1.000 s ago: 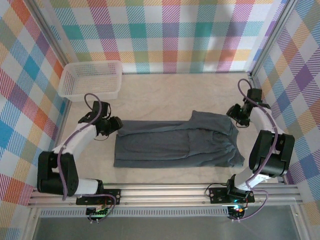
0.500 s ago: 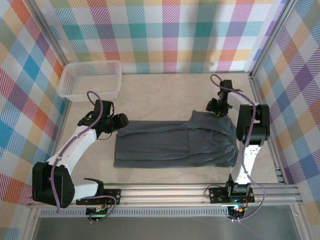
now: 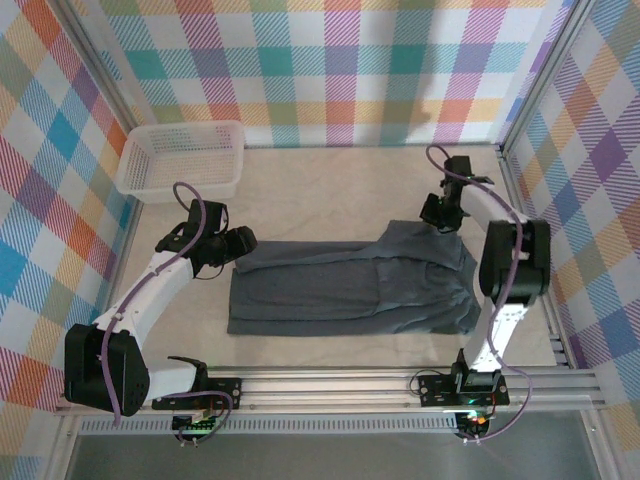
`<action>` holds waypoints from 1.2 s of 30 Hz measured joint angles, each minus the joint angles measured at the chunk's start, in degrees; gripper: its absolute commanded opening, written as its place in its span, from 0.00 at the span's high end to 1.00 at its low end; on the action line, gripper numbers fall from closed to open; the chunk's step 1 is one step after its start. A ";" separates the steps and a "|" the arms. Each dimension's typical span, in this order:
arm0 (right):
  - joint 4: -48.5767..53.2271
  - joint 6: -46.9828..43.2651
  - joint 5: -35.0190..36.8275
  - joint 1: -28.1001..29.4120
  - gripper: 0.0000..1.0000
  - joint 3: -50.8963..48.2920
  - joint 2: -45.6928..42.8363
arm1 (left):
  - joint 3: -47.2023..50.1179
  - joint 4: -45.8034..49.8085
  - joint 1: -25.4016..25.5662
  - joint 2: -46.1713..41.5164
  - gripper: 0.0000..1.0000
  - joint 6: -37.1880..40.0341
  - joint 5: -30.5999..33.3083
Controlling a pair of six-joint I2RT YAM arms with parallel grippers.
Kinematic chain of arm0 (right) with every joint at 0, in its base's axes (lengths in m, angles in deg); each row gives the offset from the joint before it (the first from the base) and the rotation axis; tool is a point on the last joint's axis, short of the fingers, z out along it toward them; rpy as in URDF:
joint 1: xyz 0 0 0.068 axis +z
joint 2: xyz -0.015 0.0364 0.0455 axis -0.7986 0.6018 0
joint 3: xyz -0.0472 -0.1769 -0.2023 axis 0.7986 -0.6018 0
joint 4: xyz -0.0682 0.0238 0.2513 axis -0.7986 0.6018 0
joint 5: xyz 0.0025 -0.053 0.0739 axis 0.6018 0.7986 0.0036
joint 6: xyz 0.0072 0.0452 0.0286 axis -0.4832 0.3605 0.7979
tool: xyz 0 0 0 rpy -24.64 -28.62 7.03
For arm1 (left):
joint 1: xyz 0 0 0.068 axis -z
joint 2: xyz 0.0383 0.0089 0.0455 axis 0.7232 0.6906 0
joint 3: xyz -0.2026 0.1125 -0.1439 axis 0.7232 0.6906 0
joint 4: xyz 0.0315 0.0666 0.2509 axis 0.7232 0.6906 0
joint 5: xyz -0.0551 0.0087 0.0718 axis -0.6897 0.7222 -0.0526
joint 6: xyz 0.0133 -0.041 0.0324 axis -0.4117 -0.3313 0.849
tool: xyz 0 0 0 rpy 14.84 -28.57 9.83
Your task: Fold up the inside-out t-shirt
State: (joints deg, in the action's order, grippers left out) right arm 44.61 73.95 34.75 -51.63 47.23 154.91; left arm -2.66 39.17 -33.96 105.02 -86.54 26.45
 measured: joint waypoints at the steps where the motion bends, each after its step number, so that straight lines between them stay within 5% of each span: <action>1: -0.70 0.28 0.04 0.00 1.00 -2.40 -4.35 | 0.00 0.00 0.00 0.00 0.35 0.00 0.00; 5: -6.36 4.79 1.42 0.63 1.00 -20.17 -26.49 | 0.04 -0.02 0.00 -0.09 0.34 -0.07 -0.04; 8: -7.52 10.21 2.12 2.56 0.60 -36.63 -41.16 | 0.74 -0.11 0.02 -0.74 0.34 -0.24 -0.09; 10: -5.14 13.05 2.14 3.82 0.48 -44.24 -46.77 | 1.42 -0.02 0.15 -1.27 0.34 -0.26 -0.17; 14: -0.02 15.02 4.44 4.13 0.45 -45.94 -53.51 | 1.70 -0.02 1.14 -1.73 0.36 -0.39 -0.63; 15: -0.04 14.99 5.42 4.13 0.45 -44.54 -54.49 | 1.81 -0.02 1.70 -2.10 0.43 -0.44 -0.85; 17: -0.92 14.67 6.99 4.13 0.49 -41.24 -53.20 | 1.84 -0.04 3.50 -2.58 0.64 -0.79 -1.29; 19: -2.71 13.86 9.07 4.13 0.67 -37.64 -49.09 | 1.84 -0.02 6.58 -2.38 0.99 -1.79 -1.75; 22: -5.62 12.50 10.84 3.80 0.93 -33.99 -40.09 | 1.70 0.00 12.13 -0.22 1.00 -2.54 -1.49; 24: -6.49 11.89 10.99 3.43 1.00 -32.24 -32.48 | 1.25 0.11 16.46 3.23 1.00 -3.72 -1.18; 28: -6.21 10.99 10.21 3.04 1.00 -29.66 -21.18 | -1.01 0.72 20.85 12.94 1.00 -6.27 0.02; 36: -2.84 10.49 9.18 2.25 1.00 -21.11 -7.17 | -12.87 2.12 20.63 32.87 1.00 -7.89 4.46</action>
State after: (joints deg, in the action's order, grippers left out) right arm 41.77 84.44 43.93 -49.38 26.11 147.74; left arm -15.54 41.29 -13.33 137.89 -94.43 30.91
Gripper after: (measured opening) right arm 0.047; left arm 0.057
